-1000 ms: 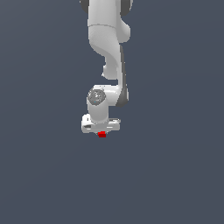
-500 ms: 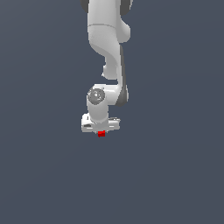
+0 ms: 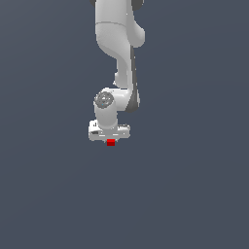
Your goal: Pick up the red cube and move it to a goal position.
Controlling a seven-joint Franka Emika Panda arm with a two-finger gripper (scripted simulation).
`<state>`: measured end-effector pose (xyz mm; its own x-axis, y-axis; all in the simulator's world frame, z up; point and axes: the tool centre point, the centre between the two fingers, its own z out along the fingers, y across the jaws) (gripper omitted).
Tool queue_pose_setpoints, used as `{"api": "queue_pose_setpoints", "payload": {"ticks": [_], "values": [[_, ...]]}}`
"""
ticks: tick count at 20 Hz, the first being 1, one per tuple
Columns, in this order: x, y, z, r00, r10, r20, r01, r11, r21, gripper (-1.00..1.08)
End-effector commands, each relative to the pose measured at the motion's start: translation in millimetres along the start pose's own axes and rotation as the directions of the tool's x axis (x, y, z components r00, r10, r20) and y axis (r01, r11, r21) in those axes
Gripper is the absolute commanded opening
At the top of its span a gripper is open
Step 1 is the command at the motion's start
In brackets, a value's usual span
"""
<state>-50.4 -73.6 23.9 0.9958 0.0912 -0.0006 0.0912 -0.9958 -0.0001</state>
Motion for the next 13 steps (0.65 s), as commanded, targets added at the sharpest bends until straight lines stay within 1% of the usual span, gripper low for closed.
{"api": "queue_pose_setpoints", "payload": {"ticks": [1, 7, 13], "values": [[-12.4, 4.1, -1.6, 1.0, 0.0, -0.001, 0.0, 1.0, 0.0, -1.0], [-33.3, 10.6, -3.8, 1.0, 0.0, -0.001, 0.0, 1.0, 0.0, -1.0], [-40.2, 13.5, -4.6, 1.0, 0.0, -0.001, 0.0, 1.0, 0.0, -1.0]]}}
